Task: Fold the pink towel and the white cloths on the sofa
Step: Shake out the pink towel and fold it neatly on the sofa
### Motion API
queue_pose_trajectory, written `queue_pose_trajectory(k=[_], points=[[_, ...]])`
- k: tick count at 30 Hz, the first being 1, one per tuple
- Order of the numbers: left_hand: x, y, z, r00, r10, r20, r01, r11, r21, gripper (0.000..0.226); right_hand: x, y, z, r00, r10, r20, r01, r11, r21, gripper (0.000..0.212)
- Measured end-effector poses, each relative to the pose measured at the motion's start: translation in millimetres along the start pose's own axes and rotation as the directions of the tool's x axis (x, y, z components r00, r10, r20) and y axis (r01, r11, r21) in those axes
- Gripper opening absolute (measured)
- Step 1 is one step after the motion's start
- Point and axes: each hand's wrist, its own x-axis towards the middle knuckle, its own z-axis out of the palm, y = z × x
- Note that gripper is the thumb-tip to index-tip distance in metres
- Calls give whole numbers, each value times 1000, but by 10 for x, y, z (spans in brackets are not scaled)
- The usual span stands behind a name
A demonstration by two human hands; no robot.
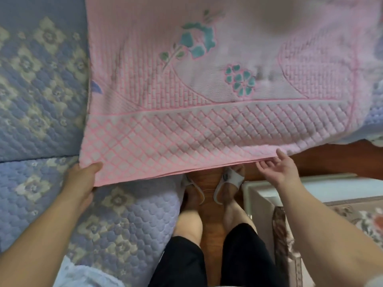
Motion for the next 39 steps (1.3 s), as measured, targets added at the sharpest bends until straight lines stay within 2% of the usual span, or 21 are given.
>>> queue_pose_trajectory(k=[2, 4, 5, 7, 9, 10, 11, 13, 15, 18, 20, 21, 23, 25, 26, 28, 30, 31, 33, 36, 39], points=[[-112, 22, 116, 985, 97, -142, -98, 995, -4, 34, 107, -52, 49, 999, 36, -39, -36, 999, -5, 27], [-283, 82, 319, 926, 309, -217, -256, 936, 240, 27, 166, -88, 86, 996, 42, -81, -40, 999, 25, 20], [-392, 135, 449, 863, 454, -221, -353, 856, 379, 30, 189, -92, 92, 995, 44, -94, -38, 998, 57, 18], [-586, 256, 729, 665, 738, -115, -596, 616, 515, 52, 180, -110, 104, 991, 49, -121, -41, 997, 68, 12], [-718, 328, 1010, 318, 933, 170, -799, 167, 578, 70, 125, -109, 84, 981, -17, -191, 15, 1000, -15, 15], [-768, 367, 1164, 142, 935, 324, -845, -56, 532, 71, 77, -117, 77, 969, -90, -231, 75, 994, -74, 20], [-845, 417, 1342, 37, 901, 433, -859, -192, 474, 68, 56, -121, 86, 944, -188, -272, 156, 979, -134, 20], [-1025, 512, 1742, -24, 825, 565, -853, -311, 419, 60, -29, -141, 176, 873, -402, -277, 326, 902, -283, 18], [-1166, 539, 2143, 20, 710, 704, -815, -397, 423, 54, -138, -204, 345, 813, -551, -190, 456, 804, -381, 14], [-1272, 526, 2704, 243, 502, 830, -723, -476, 500, 63, -381, -375, 674, 745, -667, 2, 589, 656, -472, 14], [-1284, 522, 2961, 336, 433, 836, -687, -495, 532, 73, -553, -377, 964, 729, -667, 153, 636, 578, -512, 14], [-1299, 510, 3099, 383, 420, 823, -687, -466, 558, 69, -592, -383, 1077, 737, -640, 220, 647, 571, -506, 15], [-1324, 538, 3374, 507, 451, 734, -689, -300, 660, 46, -621, -428, 1200, 744, -562, 362, 668, 618, -414, 20], [-1292, 594, 3520, 580, 506, 639, -668, -153, 728, 31, -591, -519, 1144, 774, -467, 427, 600, 757, -260, 30], [-1273, 624, 3548, 590, 513, 624, -662, -134, 737, 27, -544, -575, 1063, 802, -409, 435, 512, 846, -148, 30], [-1272, 669, 3527, 566, 498, 657, -672, -183, 718, 18, -349, -688, 889, 874, -237, 424, 183, 969, 164, 27], [-1310, 690, 3469, 520, 494, 697, -678, -257, 689, 14, -115, -793, 736, 906, -10, 422, -170, 907, 386, 42], [-1334, 708, 3435, 500, 495, 710, -675, -291, 678, 13, -15, -830, 686, 905, 52, 423, -255, 862, 438, 42], [-1373, 732, 3357, 476, 487, 732, -660, -351, 664, 13, 101, -860, 584, 901, 86, 424, -330, 771, 545, 45], [-1404, 778, 3227, 429, 460, 777, -666, -421, 616, 17, 208, -906, 352, 922, 32, 385, -302, 680, 668, 53], [-1367, 798, 3107, 427, 409, 806, -649, -482, 589, 24, 329, -1149, 41, 955, -53, 293, -150, 766, 625, 38]])
